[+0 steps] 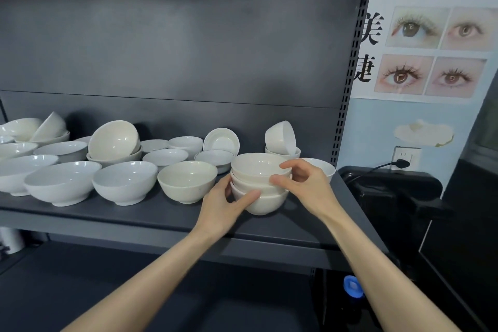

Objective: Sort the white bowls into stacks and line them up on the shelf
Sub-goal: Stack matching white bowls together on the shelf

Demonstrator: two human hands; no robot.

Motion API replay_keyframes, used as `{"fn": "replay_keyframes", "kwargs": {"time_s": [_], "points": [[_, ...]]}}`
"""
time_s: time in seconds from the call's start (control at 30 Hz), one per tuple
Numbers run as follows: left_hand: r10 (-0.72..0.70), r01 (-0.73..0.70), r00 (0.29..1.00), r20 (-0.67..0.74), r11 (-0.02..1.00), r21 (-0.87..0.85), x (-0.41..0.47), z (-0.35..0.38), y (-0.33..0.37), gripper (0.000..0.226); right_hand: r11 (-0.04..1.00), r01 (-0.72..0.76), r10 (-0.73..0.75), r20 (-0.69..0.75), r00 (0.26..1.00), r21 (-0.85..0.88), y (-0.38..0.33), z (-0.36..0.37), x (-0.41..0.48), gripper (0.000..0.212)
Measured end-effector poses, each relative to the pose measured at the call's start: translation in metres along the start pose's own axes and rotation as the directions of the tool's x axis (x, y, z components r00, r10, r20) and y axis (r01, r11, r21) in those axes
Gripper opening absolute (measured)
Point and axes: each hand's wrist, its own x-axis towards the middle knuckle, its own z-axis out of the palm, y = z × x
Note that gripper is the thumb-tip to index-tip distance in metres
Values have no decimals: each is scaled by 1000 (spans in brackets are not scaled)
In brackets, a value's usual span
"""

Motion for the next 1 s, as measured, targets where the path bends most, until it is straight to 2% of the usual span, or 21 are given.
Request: {"fn": "replay_keyframes", "kwargs": {"time_s": [0.27, 0.43, 0.6, 0.67, 0.73, 0.77, 1.0], "points": [[-40, 40, 999, 13, 999, 0, 2, -2, -1, 78, 1000, -13, 13, 12, 1000, 12, 1, 0, 0, 39], [-89, 90, 995, 34, 995, -38, 1, -5, -4, 95, 997, -12, 4, 102, 995, 78, 0, -6, -2, 50], [-156, 165, 983, 101, 982, -91, 3, -5, -12, 107, 989, -100, 83, 153, 985, 106, 9, -10, 0, 88], [-151, 163, 982, 109, 981, -109, 3, -3, -12, 99, 986, -110, 87, 172, 981, 128, 10, -9, 1, 80], [-129, 140, 986, 107, 985, -103, 3, -2, -10, 90, 989, -76, 51, 183, 982, 128, 9, -8, 1, 50], [-120, 130, 988, 101, 986, -101, 3, -1, -9, 86, 991, -56, 32, 190, 981, 124, 8, -7, 1, 42], [-138, 139, 990, 18, 985, -100, -4, 1, 0, 59, 992, -30, 9, 164, 986, 124, 6, -8, 0, 37]]}}
